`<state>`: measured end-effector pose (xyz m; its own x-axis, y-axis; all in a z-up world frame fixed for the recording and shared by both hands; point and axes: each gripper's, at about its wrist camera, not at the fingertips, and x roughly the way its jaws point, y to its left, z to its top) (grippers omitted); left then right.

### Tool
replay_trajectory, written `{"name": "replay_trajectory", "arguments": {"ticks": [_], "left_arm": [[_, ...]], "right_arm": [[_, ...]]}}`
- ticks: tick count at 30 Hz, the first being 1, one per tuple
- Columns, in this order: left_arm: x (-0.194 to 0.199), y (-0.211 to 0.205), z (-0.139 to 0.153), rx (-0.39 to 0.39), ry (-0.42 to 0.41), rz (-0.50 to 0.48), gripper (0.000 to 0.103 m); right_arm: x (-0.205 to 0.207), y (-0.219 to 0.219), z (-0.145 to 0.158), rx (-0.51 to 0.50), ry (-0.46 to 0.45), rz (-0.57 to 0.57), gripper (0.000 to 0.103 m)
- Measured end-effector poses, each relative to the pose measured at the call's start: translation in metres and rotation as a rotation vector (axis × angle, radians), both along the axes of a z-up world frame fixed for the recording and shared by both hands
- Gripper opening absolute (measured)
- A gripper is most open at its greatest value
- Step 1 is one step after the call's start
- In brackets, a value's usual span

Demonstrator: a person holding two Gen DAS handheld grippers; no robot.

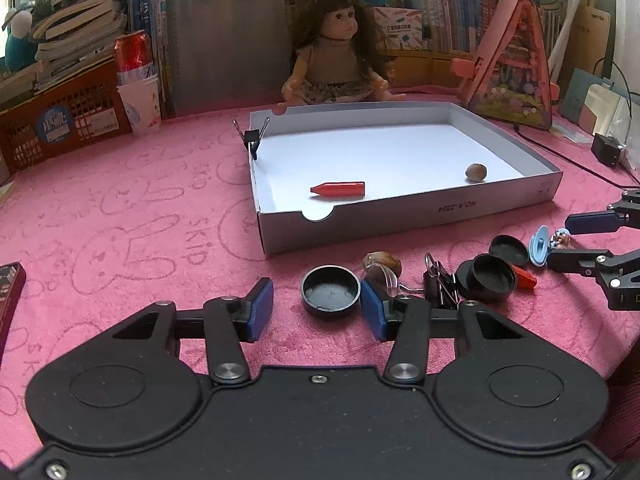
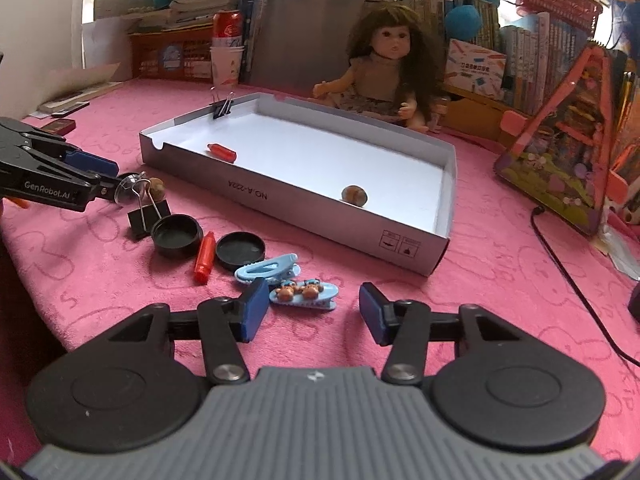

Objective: Organize rigid objects
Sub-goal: 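Move both grippers back out of the tray toward the remaining objects, then grasp the black round lid with the left gripper while the right grasps the bear hair clip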

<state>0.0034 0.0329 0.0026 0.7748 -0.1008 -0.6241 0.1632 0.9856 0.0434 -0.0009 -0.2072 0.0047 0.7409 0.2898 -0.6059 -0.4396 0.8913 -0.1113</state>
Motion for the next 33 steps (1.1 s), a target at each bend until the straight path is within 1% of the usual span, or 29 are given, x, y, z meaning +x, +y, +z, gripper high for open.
{"name": "replay_trajectory", "arguments": {"ticks": [1,2,4,5,8,20,27,33], "left_arm": [[0.000,-0.001,0.000,0.003,-0.002,-0.003,0.045],[0.000,-0.001,0.000,0.003,-0.003,-0.007,0.043],[-0.001,-0.002,0.001,-0.006,-0.001,-0.014,0.037],[-0.001,-0.002,0.001,-0.011,0.002,-0.018,0.030],[-0.002,-0.003,0.003,-0.011,0.001,-0.012,0.030],[-0.012,0.004,0.024,-0.038,-0.031,0.002,0.030],[-0.008,0.006,0.037,-0.088,-0.027,0.008,0.030],[0.000,0.003,0.051,-0.091,-0.058,0.012,0.030]], "right_arm": [[-0.002,0.001,0.000,-0.002,-0.004,-0.004,0.061],[-0.003,0.002,0.000,0.000,-0.005,-0.005,0.055],[-0.005,0.004,0.000,0.008,-0.002,-0.005,0.049],[-0.005,0.004,0.000,0.010,-0.001,-0.004,0.045],[-0.005,0.005,0.000,0.017,0.000,-0.002,0.043],[-0.004,0.002,0.009,0.053,-0.013,-0.029,0.042],[0.002,-0.004,0.022,0.083,-0.022,-0.081,0.042],[0.012,-0.010,0.034,0.132,-0.012,-0.133,0.042]]}}
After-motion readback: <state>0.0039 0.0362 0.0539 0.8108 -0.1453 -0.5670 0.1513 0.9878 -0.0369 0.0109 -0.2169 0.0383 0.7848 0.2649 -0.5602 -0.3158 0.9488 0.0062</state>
